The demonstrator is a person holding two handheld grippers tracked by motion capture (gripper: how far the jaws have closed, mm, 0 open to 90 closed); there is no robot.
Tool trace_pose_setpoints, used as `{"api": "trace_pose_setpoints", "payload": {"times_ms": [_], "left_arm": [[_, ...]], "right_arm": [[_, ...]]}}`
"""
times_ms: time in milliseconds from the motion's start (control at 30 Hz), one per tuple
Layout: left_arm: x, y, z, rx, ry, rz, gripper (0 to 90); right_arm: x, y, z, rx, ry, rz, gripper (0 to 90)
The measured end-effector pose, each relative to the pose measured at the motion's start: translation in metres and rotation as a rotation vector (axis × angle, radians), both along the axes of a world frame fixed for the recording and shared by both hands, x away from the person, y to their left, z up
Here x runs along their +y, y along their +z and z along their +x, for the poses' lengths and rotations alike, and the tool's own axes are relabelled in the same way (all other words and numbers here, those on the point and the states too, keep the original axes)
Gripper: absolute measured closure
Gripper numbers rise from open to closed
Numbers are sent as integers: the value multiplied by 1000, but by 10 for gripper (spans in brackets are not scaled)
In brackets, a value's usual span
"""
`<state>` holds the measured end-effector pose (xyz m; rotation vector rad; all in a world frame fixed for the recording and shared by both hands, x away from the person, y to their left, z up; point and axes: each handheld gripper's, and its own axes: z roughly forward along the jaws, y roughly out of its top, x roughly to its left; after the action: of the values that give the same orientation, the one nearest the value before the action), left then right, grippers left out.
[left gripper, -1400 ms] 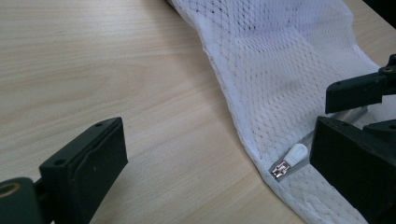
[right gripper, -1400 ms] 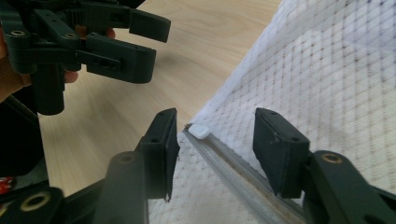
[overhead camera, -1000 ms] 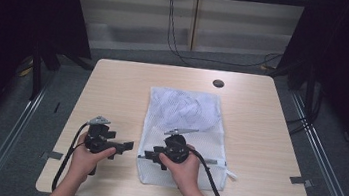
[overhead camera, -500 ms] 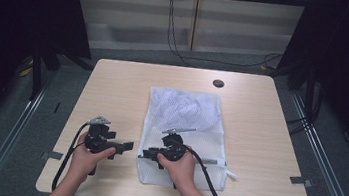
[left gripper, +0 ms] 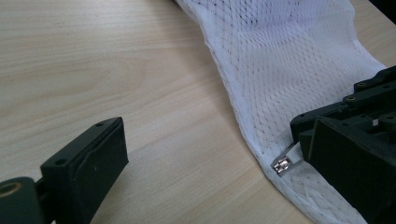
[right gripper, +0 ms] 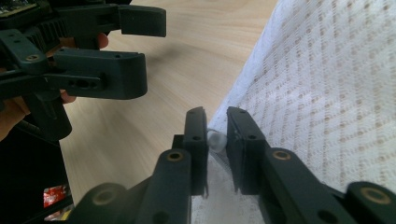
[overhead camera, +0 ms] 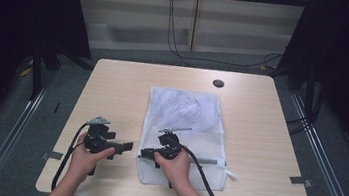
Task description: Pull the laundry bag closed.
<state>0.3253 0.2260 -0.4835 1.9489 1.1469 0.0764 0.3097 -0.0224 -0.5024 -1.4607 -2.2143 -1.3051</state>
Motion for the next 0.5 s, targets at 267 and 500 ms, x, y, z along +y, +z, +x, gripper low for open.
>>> {"api": "trace_pose_setpoints", "payload": {"times_ms": [267, 500], "left_arm": [[1, 0, -1, 6, -5, 3, 41], [1, -1, -1, 8, -7, 13, 41]], "right_arm": [[5, -3, 0, 19, 10, 3, 820], [9, -5, 2, 37, 8, 4, 833]]}}
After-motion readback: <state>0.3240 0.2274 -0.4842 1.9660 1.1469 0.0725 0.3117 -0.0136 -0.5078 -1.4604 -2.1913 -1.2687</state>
